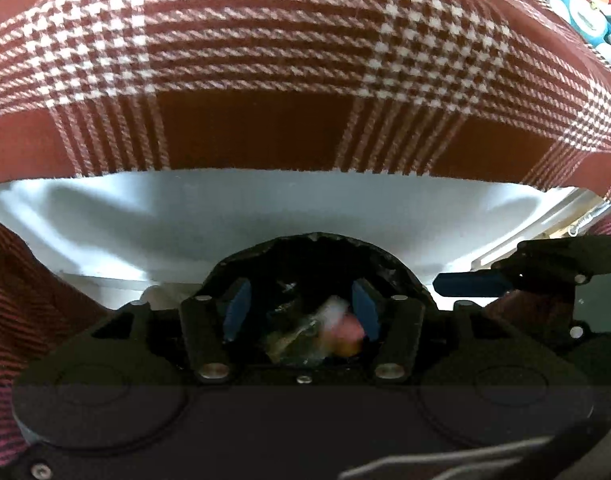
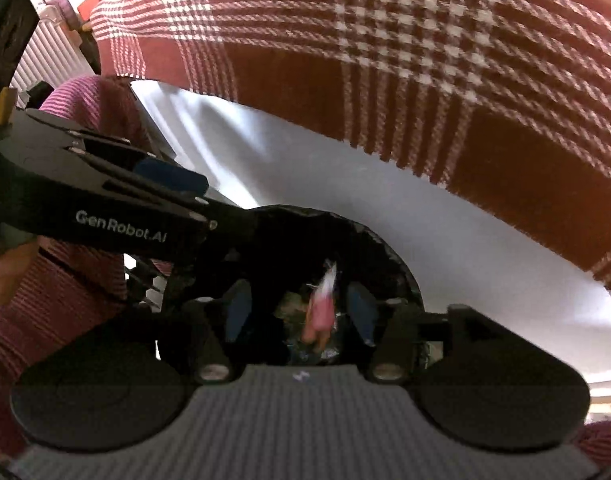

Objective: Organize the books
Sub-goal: 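Carry the wrapper off the table edge with the right gripper and release it, then grasp the white tissue packet with the left gripper while the right gripper grasps the brown paper scrap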

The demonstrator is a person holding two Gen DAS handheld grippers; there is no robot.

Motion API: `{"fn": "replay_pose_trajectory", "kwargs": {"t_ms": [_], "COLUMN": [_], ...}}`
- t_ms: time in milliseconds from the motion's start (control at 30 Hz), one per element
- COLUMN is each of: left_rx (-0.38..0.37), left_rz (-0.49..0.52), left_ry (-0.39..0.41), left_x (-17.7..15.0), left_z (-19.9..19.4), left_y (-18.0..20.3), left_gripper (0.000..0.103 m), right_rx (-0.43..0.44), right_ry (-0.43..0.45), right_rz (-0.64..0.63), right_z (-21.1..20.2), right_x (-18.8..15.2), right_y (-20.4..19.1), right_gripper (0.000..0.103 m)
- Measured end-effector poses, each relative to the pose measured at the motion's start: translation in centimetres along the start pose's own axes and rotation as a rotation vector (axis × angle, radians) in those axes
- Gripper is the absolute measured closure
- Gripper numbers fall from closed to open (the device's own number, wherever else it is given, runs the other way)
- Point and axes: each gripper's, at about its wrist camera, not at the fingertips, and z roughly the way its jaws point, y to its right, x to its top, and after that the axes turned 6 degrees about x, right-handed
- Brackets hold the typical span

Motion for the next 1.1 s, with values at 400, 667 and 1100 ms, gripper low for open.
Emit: {"fn": "replay_pose_trajectory", "kwargs": {"t_ms": [400,667,1100], "left_rx": [-0.016,-0.055,-0.043], "left_rz": [-0.038,-0.023,-0.021], "left_ry": [0.115,0.375,0.595], "left_x": [1.3,4.1,12.8], "left_z": [-3.2,-8.2,-7.9], "left_y": [-0.7,-0.8,0.4], "left_gripper": [0.018,0.01,0.009], "right_rx": [-0.071,-0.153,-0.426], "right_ry": [0.165,0.382,0.626], "right_rz": [0.011,-0.011,0.056], "right_z": [-2.2,-8.5,-12.0], "right_x": [1.0,3.4,9.5], "right_y": [-0.2,0.8,5.7], "right_gripper": [0.025,0.022,0.02]}}
